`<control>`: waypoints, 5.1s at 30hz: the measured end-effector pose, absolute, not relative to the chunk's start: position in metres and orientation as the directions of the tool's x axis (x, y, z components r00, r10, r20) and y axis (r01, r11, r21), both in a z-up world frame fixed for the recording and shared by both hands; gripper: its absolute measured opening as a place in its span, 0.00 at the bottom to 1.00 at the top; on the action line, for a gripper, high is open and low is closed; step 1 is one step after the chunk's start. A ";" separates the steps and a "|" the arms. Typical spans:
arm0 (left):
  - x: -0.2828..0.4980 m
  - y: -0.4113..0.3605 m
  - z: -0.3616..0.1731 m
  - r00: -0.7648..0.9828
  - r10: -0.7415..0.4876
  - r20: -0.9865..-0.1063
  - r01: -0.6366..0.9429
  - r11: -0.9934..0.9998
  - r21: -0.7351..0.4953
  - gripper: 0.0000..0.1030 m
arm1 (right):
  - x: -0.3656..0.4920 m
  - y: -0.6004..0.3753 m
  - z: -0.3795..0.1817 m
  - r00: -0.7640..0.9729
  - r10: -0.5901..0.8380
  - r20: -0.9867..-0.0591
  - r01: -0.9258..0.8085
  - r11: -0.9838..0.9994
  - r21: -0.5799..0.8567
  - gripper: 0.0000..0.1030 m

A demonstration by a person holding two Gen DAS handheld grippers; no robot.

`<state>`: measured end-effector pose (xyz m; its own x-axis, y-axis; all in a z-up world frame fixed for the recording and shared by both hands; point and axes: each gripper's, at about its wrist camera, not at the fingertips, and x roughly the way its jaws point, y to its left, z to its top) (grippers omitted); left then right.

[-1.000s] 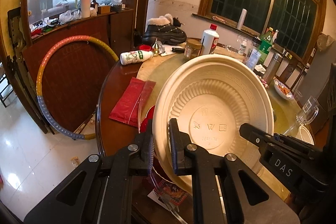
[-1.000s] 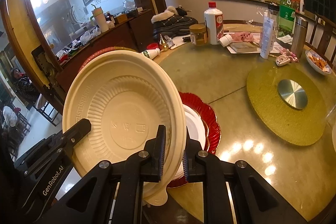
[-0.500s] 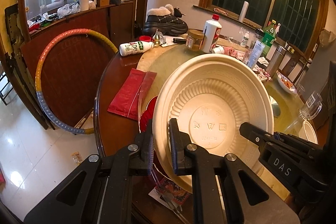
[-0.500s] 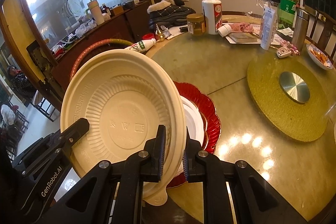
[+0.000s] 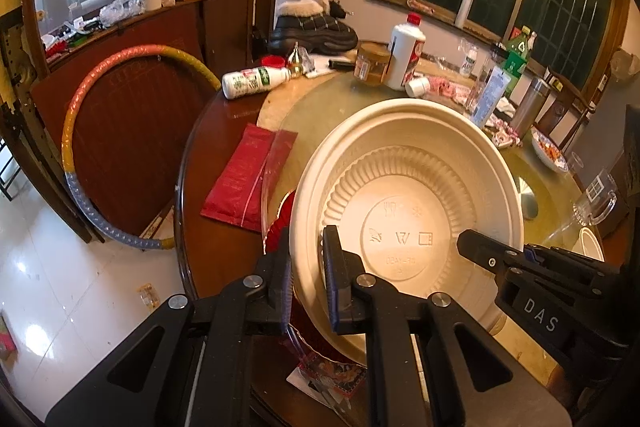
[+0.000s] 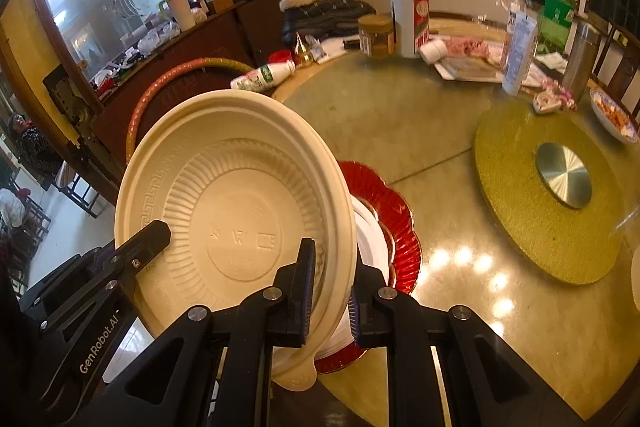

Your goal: Organize plates and bowls

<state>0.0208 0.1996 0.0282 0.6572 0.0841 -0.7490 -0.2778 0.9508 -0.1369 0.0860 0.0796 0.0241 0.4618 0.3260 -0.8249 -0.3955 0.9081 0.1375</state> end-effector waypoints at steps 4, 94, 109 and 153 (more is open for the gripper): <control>0.027 0.197 0.018 0.632 0.064 -0.772 -0.271 0.952 -0.142 0.12 | 0.092 0.076 0.014 0.428 0.307 -0.850 -0.386 0.913 0.135 0.14; 0.067 -0.097 0.017 0.608 -0.340 -0.718 0.230 0.940 -0.251 0.83 | 0.023 -0.329 0.007 0.687 0.190 -0.702 0.215 0.869 0.445 1.00; 0.149 -0.231 -0.012 0.498 -0.339 -0.799 0.267 0.936 -0.230 0.83 | 0.092 -0.458 -0.034 0.553 0.099 -0.827 0.470 0.783 0.408 0.58; 0.089 -0.058 -0.025 0.748 -0.143 -0.649 0.059 0.987 -0.150 0.11 | 0.094 -0.220 -0.029 0.754 0.107 -0.648 0.136 0.940 0.314 0.11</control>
